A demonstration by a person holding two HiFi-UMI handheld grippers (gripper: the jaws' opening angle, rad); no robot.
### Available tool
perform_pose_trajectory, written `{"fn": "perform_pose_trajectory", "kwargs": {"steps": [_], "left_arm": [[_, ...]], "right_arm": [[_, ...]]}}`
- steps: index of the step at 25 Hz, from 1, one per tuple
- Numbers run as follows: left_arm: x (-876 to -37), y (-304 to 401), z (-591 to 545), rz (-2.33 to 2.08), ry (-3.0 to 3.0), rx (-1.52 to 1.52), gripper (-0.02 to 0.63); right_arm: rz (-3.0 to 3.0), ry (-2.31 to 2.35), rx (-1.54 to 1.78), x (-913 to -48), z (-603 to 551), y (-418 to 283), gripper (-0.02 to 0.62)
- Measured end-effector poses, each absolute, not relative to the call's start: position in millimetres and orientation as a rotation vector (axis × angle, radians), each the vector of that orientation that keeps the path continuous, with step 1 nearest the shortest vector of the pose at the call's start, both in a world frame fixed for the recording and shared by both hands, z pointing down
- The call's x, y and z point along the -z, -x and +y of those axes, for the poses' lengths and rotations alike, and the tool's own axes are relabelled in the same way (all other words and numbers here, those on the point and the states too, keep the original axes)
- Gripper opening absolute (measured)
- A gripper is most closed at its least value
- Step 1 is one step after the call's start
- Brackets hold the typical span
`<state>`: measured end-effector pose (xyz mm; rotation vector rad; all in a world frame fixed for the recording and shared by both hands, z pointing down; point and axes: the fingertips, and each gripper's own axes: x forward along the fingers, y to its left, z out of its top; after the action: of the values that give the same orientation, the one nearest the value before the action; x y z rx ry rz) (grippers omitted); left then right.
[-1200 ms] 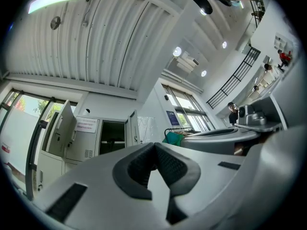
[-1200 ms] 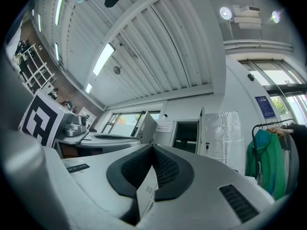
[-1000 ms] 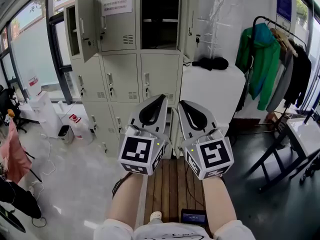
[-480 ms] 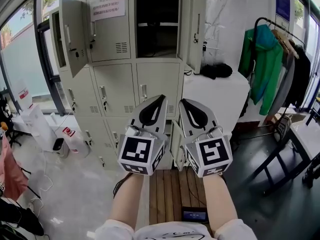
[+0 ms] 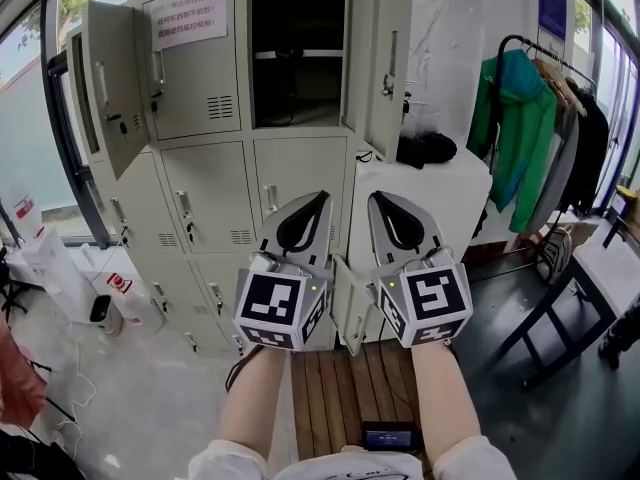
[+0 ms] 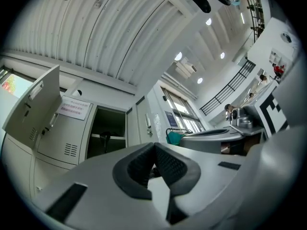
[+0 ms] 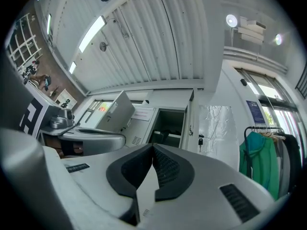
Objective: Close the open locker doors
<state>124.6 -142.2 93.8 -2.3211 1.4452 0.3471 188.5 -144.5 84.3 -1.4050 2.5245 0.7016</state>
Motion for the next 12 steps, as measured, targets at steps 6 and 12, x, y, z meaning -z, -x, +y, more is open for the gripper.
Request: {"fn": "perform_pose_trajectory", "kwargs": {"steps": [6, 12], "left_arm": [[-93, -132, -172, 1.428, 2.324, -0.317, 0.028], [-90, -141, -207, 1.431, 2.327, -0.315, 0.028]], "right_arm": [[2.514, 1.43, -0.67, -74, -183, -204, 0.056], [2.517, 1.453, -0.664, -69, -222, -219, 0.118]]}}
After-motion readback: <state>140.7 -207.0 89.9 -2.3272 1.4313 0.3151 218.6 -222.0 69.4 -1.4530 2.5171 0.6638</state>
